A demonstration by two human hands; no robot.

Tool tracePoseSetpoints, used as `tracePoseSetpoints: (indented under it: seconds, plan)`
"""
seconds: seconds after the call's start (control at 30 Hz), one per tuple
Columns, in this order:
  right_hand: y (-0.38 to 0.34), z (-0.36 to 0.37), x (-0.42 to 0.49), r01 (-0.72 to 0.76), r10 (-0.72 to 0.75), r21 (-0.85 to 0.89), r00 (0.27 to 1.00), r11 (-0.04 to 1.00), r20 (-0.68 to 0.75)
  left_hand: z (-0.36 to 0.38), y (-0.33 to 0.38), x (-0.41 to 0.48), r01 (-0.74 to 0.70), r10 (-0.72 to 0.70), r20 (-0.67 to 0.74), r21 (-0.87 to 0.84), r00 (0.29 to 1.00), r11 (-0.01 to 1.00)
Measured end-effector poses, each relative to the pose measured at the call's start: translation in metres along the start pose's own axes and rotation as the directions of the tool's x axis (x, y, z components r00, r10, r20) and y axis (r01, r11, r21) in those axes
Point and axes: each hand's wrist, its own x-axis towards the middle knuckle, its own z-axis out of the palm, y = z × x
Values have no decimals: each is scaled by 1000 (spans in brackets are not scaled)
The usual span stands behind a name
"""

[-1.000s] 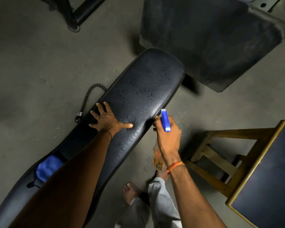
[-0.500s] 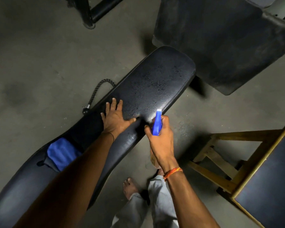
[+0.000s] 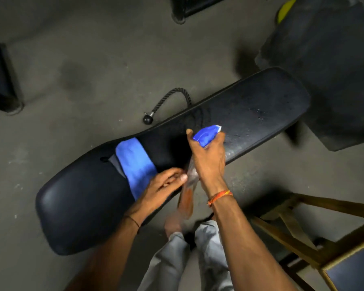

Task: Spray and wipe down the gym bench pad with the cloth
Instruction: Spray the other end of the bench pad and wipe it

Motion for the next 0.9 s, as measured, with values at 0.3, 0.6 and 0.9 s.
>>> tracePoseSetpoints:
  seconds: [0.3, 0.6, 0.9]
  plan:
    - [-10, 63, -49, 67, -62, -5, 953, 998, 298, -26, -32, -58, -65, 100, -292, 127, 951, 990]
    - [29, 102, -56, 203, -149, -95, 904, 975, 400, -74, -70, -103, -18, -115, -682, -185, 722, 983]
    - [79, 142, -69, 781, -403, -360, 587, 510, 702, -120, -111, -116, 196, -191, -737, -80, 648, 977]
